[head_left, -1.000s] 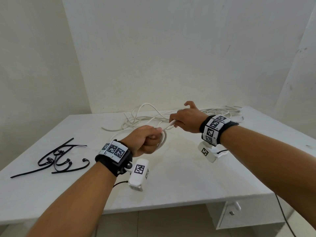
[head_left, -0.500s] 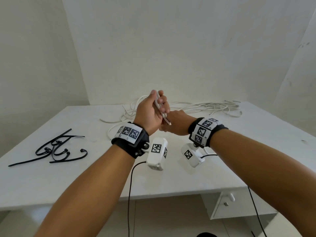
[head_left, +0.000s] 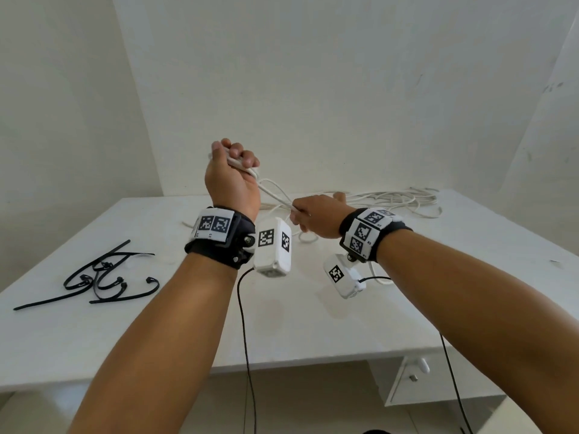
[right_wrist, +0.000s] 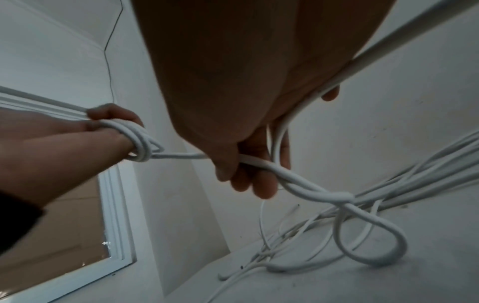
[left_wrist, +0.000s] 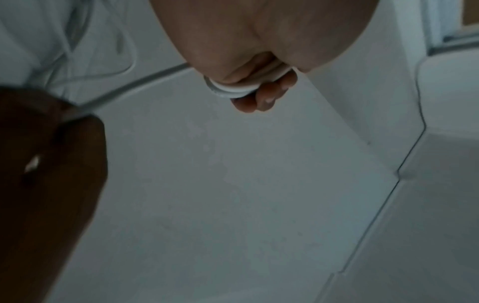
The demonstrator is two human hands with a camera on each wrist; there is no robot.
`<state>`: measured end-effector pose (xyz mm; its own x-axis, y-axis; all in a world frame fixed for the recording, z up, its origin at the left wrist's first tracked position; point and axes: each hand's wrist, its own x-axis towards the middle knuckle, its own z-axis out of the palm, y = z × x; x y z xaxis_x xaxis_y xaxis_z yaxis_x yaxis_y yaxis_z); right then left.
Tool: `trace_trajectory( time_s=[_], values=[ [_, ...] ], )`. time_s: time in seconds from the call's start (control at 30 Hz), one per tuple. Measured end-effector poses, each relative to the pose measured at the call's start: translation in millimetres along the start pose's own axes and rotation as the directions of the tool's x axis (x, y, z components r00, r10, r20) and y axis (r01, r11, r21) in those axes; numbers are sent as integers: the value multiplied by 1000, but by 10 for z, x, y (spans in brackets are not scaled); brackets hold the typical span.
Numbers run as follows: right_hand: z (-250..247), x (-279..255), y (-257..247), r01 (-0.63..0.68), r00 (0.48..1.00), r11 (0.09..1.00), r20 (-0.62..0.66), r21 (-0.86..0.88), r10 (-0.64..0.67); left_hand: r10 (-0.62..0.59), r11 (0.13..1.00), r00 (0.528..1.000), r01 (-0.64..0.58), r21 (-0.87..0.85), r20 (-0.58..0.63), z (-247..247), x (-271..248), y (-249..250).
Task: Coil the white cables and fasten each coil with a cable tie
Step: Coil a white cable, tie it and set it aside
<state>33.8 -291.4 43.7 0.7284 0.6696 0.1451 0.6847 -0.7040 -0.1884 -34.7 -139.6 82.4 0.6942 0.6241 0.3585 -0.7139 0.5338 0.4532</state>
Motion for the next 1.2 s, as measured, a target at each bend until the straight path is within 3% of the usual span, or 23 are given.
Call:
trace_trajectory(
  time_s=[0.07,0.13,0.2,0.3,0.37,0.4,0.57,0.73,0.9,1.07,1.2],
  values=[
    [14,-23,-45,59,998,997,-8,-44,-59,95,954,995,-92,285,4,-54,42,-74],
    [0,-55,-82,106,994,987,-6,-121,-108,121,806,984,-176,564,134,-151,-2,-193],
    [-10,-97,-112,148,988,971,-14,-189,-153,23,608,960,-234,758,278,-269,-26,-322],
    [10,-167,-142,194,979,947,-6,-256,-202,-190,191,876,-410,892,443,-410,-11,-410],
    [5,-206,-135,192,980,950,-6,-247,-200,-348,12,810,-500,866,472,-396,-36,-391],
    [-2,-224,-120,191,980,952,-7,-238,-198,-406,-36,785,-525,850,468,-373,-47,-373],
    [15,-239,-11,248,963,948,-57,-200,-264,-578,-109,727,-519,848,371,-272,-77,-269],
    [8,-160,170,353,922,934,-145,-65,-358,-649,-155,706,-486,860,282,-411,29,-208],
    [-37,-23,403,335,928,941,-192,56,-319,-642,-248,700,-577,778,314,-512,55,-183],
    [-60,12,588,278,923,952,-311,130,-227,-576,-197,758,-492,848,305,-714,138,-118],
    [-44,26,749,114,957,976,-283,187,-58,-534,-161,798,-422,892,281,-796,108,-23]
  ],
)
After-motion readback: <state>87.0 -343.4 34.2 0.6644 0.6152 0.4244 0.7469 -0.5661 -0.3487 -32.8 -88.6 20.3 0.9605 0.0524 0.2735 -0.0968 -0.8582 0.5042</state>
